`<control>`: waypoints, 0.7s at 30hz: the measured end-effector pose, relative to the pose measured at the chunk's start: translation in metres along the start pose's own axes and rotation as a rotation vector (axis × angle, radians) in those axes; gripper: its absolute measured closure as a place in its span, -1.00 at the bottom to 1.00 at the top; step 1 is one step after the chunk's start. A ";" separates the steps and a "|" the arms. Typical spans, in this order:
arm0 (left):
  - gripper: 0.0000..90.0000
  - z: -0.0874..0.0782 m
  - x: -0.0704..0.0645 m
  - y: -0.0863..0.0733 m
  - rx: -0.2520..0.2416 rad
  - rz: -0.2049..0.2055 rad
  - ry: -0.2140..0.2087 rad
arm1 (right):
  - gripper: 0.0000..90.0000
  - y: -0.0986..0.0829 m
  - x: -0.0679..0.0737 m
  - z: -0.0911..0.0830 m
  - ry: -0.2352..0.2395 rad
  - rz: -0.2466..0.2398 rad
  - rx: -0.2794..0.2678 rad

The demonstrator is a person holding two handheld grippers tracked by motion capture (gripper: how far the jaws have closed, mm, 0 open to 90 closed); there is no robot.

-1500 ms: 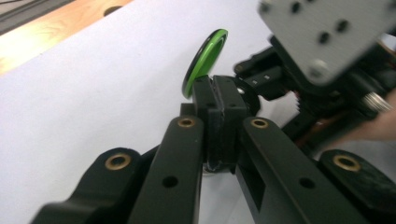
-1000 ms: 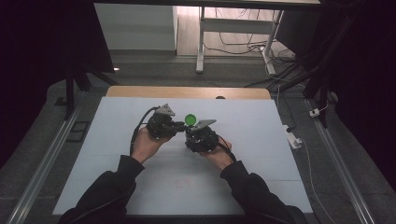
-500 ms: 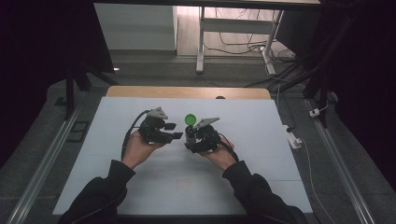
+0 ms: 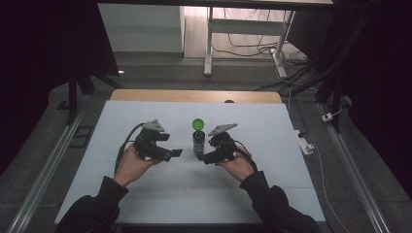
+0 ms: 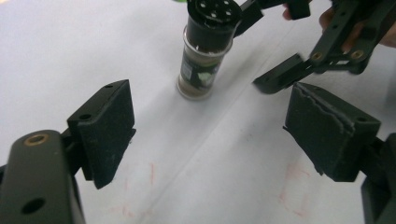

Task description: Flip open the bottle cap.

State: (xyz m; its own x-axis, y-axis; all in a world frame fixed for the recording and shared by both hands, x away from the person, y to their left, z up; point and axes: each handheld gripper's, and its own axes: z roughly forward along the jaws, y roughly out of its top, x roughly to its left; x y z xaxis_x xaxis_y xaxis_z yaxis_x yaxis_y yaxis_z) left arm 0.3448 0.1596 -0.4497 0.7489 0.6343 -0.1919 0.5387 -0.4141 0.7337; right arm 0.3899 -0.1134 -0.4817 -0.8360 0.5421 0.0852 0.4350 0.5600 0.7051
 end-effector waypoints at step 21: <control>-0.99 -0.055 -0.015 -0.065 -0.033 -0.083 0.025 | -0.94 -0.036 0.021 -0.064 0.027 -0.003 -0.023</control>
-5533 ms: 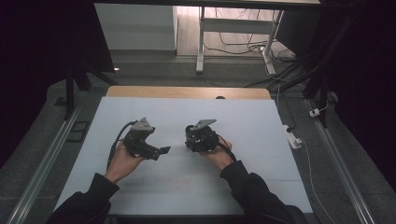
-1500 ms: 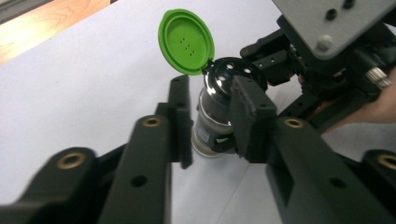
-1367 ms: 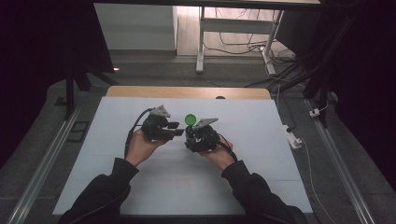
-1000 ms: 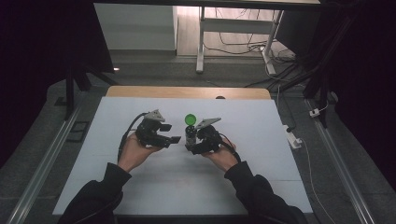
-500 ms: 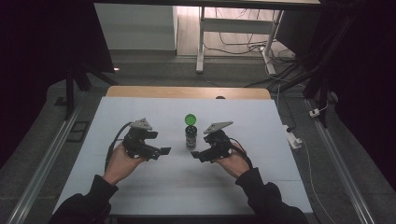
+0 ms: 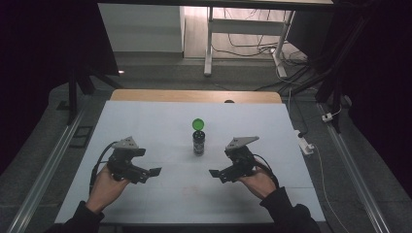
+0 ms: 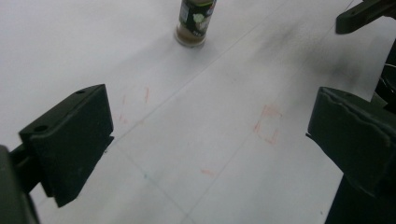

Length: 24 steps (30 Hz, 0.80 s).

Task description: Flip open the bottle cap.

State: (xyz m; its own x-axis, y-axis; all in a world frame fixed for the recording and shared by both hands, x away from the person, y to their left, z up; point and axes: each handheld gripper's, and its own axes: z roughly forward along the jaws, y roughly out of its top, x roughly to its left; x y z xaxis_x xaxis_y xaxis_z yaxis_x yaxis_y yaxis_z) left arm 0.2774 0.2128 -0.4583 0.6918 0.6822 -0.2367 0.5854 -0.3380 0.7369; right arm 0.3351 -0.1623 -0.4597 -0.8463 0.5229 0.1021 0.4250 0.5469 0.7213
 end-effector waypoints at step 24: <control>-1.00 -0.065 0.001 -0.072 -0.102 -0.097 0.122 | -1.00 -0.071 -0.002 -0.083 -0.209 0.125 -0.078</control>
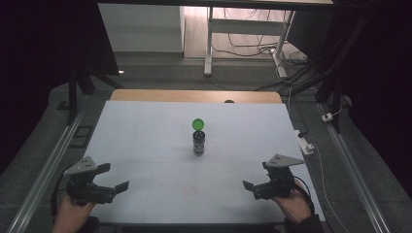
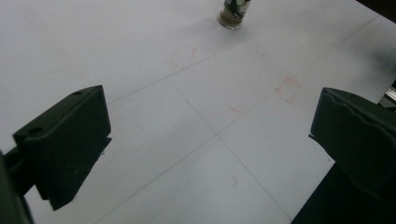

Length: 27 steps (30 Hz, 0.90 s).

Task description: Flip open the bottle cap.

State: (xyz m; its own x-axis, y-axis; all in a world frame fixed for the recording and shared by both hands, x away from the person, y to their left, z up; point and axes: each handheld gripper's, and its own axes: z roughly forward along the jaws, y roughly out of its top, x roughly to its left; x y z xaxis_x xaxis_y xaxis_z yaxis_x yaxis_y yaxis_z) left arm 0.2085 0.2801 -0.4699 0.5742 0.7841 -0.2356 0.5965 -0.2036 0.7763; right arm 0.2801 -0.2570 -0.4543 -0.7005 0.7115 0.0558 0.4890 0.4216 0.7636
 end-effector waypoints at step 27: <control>-1.00 -0.016 0.004 -0.025 0.100 -0.036 0.089 | -1.00 -0.039 -0.019 -0.043 -0.089 0.149 0.022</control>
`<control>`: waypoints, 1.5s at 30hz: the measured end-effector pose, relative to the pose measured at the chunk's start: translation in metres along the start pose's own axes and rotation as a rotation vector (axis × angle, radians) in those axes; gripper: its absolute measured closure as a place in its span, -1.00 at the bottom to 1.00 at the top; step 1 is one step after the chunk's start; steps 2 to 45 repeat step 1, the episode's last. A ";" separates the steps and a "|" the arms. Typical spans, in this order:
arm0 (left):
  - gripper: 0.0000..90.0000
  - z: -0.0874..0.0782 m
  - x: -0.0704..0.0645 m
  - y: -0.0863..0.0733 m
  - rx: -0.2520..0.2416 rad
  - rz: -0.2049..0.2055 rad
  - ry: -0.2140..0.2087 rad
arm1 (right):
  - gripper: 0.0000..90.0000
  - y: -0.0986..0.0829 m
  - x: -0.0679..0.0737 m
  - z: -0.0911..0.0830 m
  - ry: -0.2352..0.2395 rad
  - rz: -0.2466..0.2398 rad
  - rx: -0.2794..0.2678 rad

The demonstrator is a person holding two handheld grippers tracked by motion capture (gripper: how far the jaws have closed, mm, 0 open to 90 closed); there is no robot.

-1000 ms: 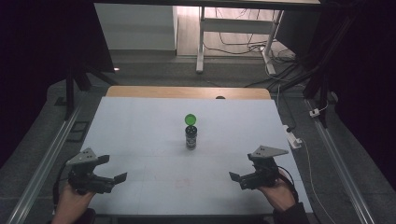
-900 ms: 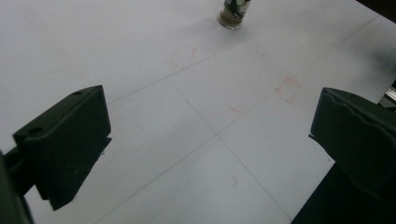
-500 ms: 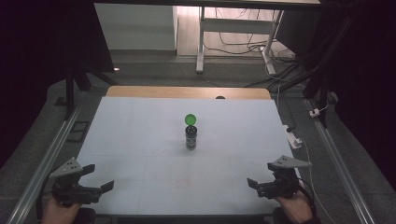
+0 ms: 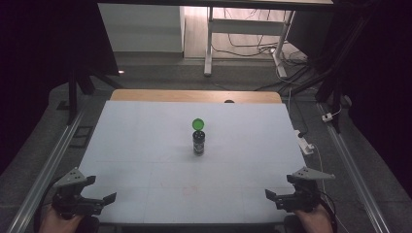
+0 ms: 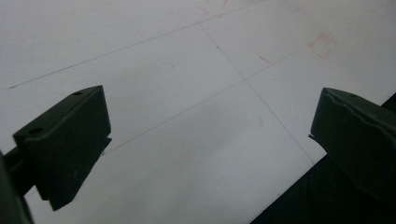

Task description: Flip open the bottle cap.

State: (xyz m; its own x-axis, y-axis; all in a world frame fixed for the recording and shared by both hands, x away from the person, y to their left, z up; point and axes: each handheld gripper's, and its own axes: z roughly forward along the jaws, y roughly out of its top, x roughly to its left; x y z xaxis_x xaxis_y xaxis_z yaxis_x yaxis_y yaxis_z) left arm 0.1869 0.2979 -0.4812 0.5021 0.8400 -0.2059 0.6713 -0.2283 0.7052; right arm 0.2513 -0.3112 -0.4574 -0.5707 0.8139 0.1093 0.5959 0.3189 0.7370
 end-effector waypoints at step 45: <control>-1.00 0.000 0.000 0.000 0.004 -0.002 -0.003 | -1.00 0.000 0.000 0.000 -0.002 -0.003 0.004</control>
